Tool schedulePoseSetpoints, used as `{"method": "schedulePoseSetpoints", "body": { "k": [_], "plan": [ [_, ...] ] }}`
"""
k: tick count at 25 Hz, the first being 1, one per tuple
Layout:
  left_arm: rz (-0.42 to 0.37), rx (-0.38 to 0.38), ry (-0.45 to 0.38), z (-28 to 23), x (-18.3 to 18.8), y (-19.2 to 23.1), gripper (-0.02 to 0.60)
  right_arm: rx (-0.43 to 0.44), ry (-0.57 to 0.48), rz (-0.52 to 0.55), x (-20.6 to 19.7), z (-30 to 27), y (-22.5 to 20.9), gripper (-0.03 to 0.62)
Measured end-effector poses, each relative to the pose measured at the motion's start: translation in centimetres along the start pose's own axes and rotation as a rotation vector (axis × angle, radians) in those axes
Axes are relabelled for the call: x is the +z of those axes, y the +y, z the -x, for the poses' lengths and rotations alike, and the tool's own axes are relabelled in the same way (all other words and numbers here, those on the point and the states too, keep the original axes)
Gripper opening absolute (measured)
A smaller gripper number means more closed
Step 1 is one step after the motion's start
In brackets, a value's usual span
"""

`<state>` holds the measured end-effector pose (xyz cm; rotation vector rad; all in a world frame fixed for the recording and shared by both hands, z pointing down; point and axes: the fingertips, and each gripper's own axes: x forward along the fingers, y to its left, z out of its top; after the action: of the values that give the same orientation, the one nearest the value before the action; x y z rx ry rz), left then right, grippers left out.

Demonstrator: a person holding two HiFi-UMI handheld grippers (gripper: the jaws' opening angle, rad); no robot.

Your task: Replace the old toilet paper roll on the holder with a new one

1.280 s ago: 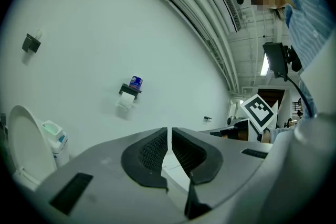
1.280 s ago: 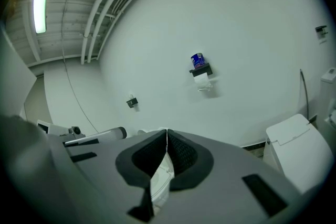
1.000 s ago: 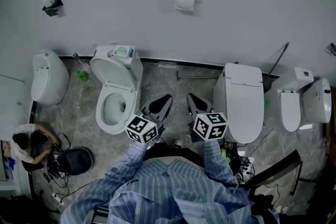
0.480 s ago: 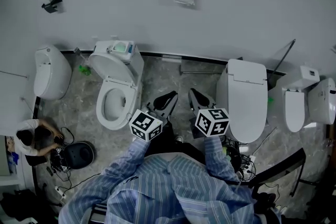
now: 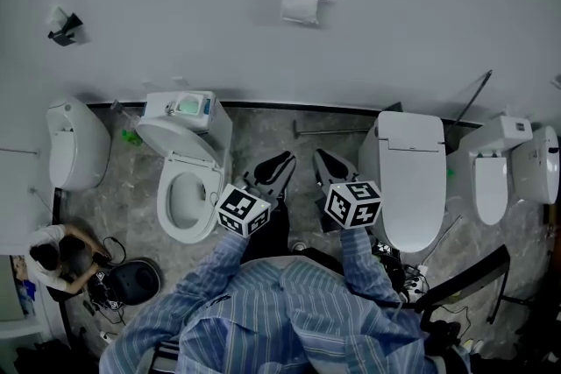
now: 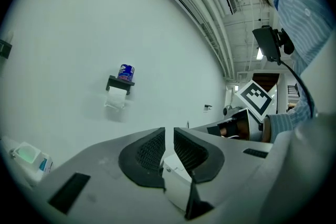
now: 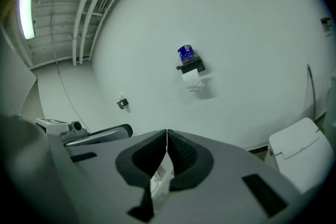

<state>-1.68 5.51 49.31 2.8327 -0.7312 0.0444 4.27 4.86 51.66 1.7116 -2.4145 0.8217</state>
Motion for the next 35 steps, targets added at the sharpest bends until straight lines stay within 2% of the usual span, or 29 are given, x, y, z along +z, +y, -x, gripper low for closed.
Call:
{"method": "schedulePoseSetpoints", "body": {
  "k": [4,9,14,17,21,27,35],
  "plan": [
    [0.001,-0.038,0.006,-2.6,2.0,4.8,0.087,-0.024,-0.019,-0.009,3.3,-4.4,-1.1,0.008],
    [-0.006,-0.046,-0.007,-5.1,4.3,11.6,0.101,-0.045,-0.039,0.001,7.0,-10.4,-1.7,0.008],
    [-0.098,-0.056,0.015,-7.7,5.9,17.0,0.112,-0.083,-0.035,-0.009,9.0,-14.6,-3.0,0.008],
    [-0.097,-0.055,0.021,-8.9,6.4,19.5,0.115,-0.102,-0.019,-0.011,9.4,-16.0,-3.4,0.008],
    [-0.021,-0.045,-0.005,-10.8,6.8,22.0,0.115,-0.117,-0.001,-0.006,10.2,-17.6,-4.6,0.008],
    [0.181,-0.049,-0.054,-14.2,8.0,24.4,0.115,-0.113,0.022,-0.002,11.1,-19.3,-6.7,0.008],
    [0.31,0.011,-0.093,-20.6,9.3,27.2,0.19,-0.038,0.066,0.07,14.6,-22.4,-11.5,0.008]
  ]
}}
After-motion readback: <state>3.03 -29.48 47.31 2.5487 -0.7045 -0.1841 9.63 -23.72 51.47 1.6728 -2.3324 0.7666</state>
